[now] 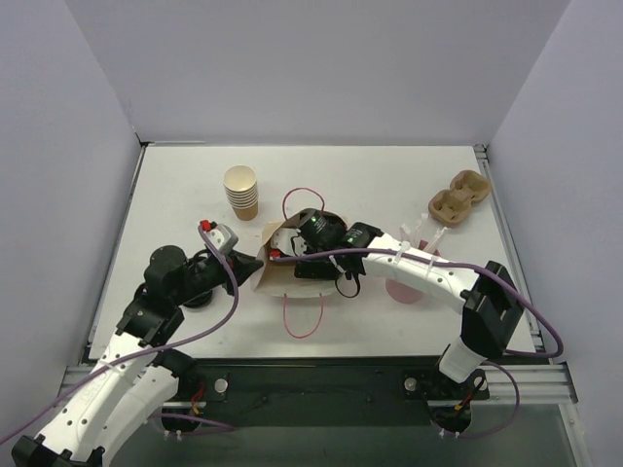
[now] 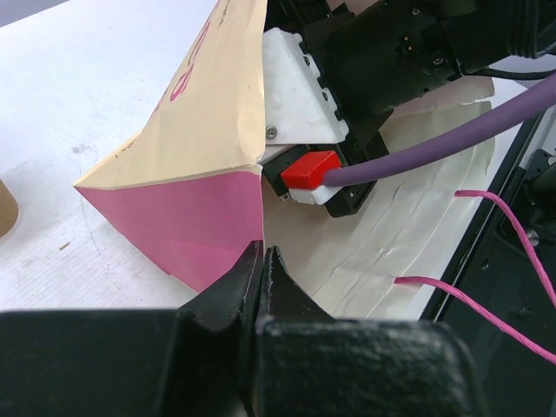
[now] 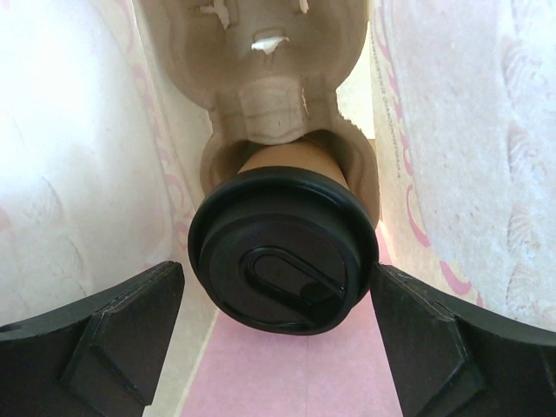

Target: Pack the takeout coffee

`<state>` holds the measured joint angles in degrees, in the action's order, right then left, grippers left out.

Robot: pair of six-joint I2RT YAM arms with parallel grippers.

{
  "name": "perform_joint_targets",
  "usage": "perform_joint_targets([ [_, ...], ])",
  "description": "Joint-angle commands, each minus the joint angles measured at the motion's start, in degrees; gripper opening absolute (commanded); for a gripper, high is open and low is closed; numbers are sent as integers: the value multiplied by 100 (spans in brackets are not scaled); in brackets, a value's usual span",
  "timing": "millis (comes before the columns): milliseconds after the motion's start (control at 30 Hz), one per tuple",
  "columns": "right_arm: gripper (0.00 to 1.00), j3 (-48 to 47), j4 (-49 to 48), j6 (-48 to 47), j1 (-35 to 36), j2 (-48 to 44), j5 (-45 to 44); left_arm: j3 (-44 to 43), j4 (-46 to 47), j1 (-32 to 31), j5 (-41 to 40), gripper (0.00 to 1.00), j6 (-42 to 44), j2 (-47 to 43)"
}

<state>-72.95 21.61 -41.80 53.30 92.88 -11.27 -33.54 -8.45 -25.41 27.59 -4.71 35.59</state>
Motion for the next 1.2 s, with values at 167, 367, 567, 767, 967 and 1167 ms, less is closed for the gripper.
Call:
perform_joint_targets([
  [167, 92, -466, 406, 313, -39, -279, -200, -496, -509, 1, -17, 0, -153, 123],
  [367, 93, -571, 415, 339, -39, -297, -156, -496, -509, -8, -44, 0, -144, 185],
  [567, 83, -703, 432, 401, -39, -253, 45, -548, -518, -8, -70, 0, -214, 281],
  [767, 84, -747, 441, 453, -21, -297, 116, -733, -711, -8, -254, 0, -162, 395],
  [967, 79, -703, 529, 480, -21, -411, 291, -970, -851, -8, -334, 0, -293, 545],
  [1167, 80, -650, 617, 594, -21, -552, 511, -1303, -1159, -8, -386, 0, -390, 659],
])
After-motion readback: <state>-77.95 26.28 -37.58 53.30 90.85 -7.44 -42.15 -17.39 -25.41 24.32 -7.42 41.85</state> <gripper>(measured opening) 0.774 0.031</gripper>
